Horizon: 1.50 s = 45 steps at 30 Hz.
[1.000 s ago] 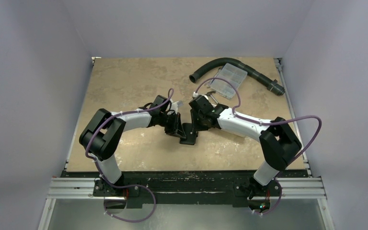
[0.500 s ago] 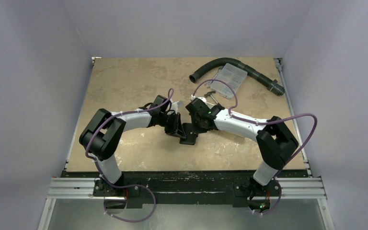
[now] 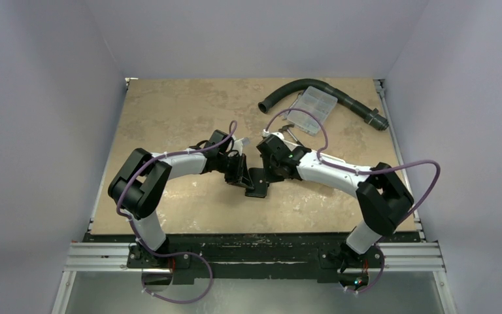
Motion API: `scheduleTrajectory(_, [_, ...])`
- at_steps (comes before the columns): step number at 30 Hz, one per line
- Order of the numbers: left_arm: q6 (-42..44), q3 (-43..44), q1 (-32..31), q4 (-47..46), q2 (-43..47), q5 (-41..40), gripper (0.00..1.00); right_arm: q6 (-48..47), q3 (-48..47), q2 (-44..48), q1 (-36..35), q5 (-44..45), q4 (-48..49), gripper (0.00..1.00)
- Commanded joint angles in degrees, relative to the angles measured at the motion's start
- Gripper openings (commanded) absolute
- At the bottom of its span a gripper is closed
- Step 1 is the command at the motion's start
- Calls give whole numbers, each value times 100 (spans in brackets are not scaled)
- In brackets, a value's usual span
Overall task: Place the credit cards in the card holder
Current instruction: Close the card holder at the center of the board.
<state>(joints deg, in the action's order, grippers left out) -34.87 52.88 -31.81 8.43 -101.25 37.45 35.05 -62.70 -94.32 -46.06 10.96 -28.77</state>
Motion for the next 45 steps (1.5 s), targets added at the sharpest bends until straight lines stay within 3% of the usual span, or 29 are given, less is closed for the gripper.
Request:
scheduleTrajectory(1, [98,-26,-40,76,-149,-182,0,-229,411,570,62,-8,637,0])
scheduleTrajectory(6, [108,-31,-42,77,-148,-187,0,-308,1071,977,438,-634,1325,0])
scheduleTrajectory(11, [98,-32,-44,71,-136,-186,0,-937,2086,1507,599,-1503,3139,0])
scheduleTrajectory(18, [106,-41,-44,83,-134,-183,0,-1253,2468,1305,822,-2102,4405,0])
scheduleTrajectory(34, [114,-21,-44,89,-140,-186,0,-1701,2380,914,1022,-3564,4530,0])
scheduleTrajectory(45, [119,-16,-44,100,-166,-194,0,-1903,2071,348,1039,-4009,4491,0])
